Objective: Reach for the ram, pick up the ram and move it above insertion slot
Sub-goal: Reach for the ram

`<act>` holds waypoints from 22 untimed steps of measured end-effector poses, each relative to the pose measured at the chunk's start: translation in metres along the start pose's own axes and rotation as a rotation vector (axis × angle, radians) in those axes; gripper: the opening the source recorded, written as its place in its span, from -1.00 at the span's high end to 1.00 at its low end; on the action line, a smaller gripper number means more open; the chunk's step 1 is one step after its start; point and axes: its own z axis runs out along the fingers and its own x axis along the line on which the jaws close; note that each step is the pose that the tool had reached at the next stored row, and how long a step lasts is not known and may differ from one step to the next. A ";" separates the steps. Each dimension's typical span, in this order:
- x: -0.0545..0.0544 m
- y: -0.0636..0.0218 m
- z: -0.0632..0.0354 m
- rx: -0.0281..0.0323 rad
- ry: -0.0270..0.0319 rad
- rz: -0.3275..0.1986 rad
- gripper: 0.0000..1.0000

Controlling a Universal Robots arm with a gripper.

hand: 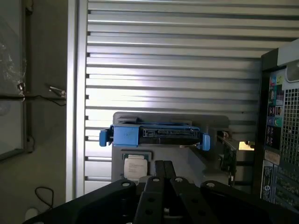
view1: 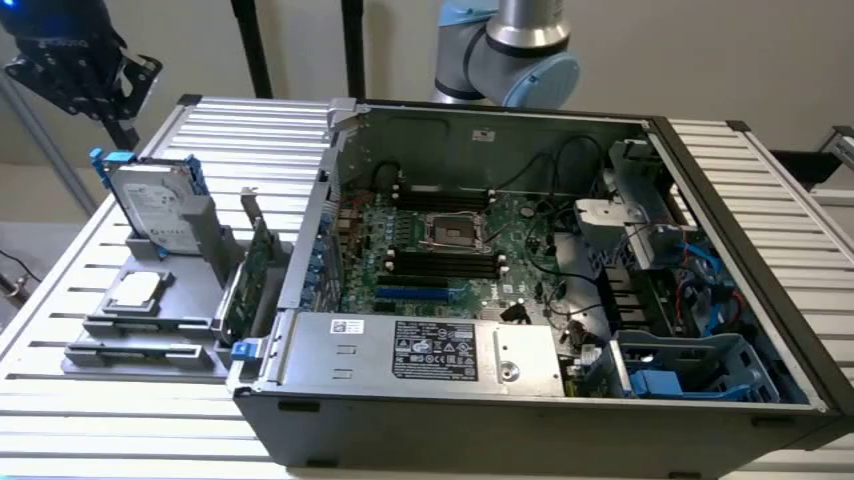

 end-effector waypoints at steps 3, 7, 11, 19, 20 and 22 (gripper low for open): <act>0.000 -0.0127 0.0005 -0.0001 -0.0001 0.000 0.79; -0.001 -0.0312 0.0012 0.0000 0.0003 0.000 0.79; -0.001 -0.0492 0.0020 0.0000 0.0005 0.000 0.79; -0.002 -0.0860 0.0041 0.0000 0.0007 0.000 0.79; -0.003 -0.0905 0.0044 -0.0001 0.0007 0.000 0.79; -0.003 -0.0995 0.0049 -0.0001 0.0007 0.000 0.79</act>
